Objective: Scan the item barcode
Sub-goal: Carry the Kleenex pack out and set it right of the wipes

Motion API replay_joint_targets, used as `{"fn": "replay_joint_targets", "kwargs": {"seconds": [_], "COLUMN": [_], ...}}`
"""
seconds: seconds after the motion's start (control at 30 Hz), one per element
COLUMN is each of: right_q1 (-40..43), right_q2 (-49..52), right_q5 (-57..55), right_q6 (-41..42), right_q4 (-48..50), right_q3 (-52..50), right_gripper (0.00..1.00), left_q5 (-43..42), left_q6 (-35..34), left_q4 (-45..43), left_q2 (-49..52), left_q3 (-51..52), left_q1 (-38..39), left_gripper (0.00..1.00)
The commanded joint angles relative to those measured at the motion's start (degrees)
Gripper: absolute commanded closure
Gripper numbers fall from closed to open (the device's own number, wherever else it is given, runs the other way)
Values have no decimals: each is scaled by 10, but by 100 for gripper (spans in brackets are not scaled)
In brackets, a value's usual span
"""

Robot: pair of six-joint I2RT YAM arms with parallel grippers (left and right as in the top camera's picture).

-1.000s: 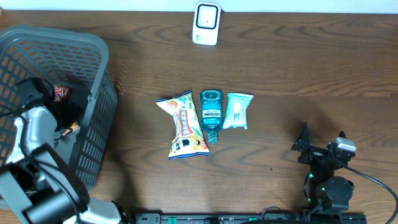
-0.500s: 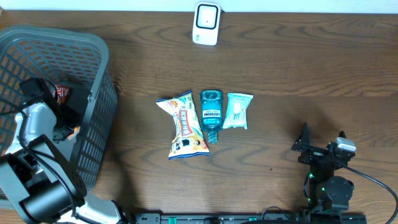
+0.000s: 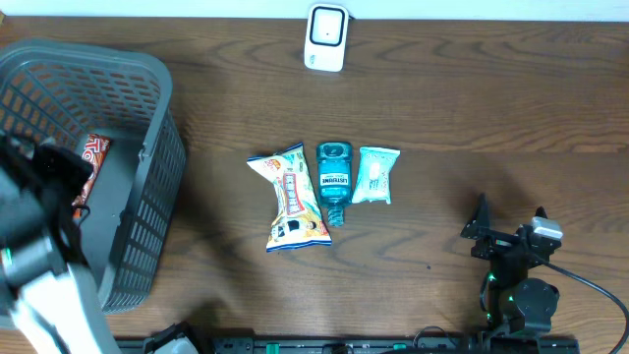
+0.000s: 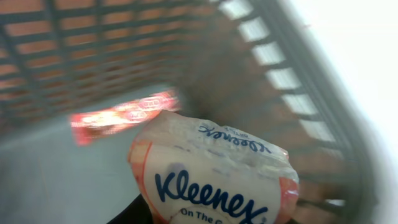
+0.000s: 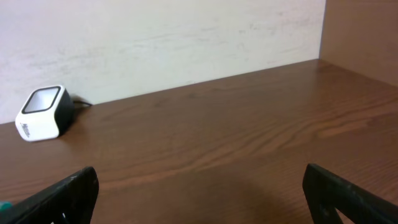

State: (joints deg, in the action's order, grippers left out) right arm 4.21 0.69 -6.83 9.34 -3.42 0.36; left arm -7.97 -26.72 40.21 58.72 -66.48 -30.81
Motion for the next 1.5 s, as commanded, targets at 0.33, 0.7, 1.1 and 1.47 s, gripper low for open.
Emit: {"fn": "replay_joint_targets", "kwargs": {"seconds": [0.33,0.7,1.1,1.47], "right_q1": [0,0,0,0], "right_q2": [-2,-2,-1,-1], "right_q5": [1,1,1,1], "right_q6": [-9,-9,-9,-9], "right_q4": [-2,-2,-2,-2], "right_q3": [0,0,0,0], "right_gripper": [1,1,1,1], "left_q5": [-75,72,-1,-22], "left_q6": [-146,-146,-197,-207], "left_q4": [-100,-279,-483,-499], "left_q2": [-63,227,502,570], "left_q3": [-4,-4,-4,-4], "left_q1": [415,711,777,778], "left_gripper": [68,68,64,59]}}
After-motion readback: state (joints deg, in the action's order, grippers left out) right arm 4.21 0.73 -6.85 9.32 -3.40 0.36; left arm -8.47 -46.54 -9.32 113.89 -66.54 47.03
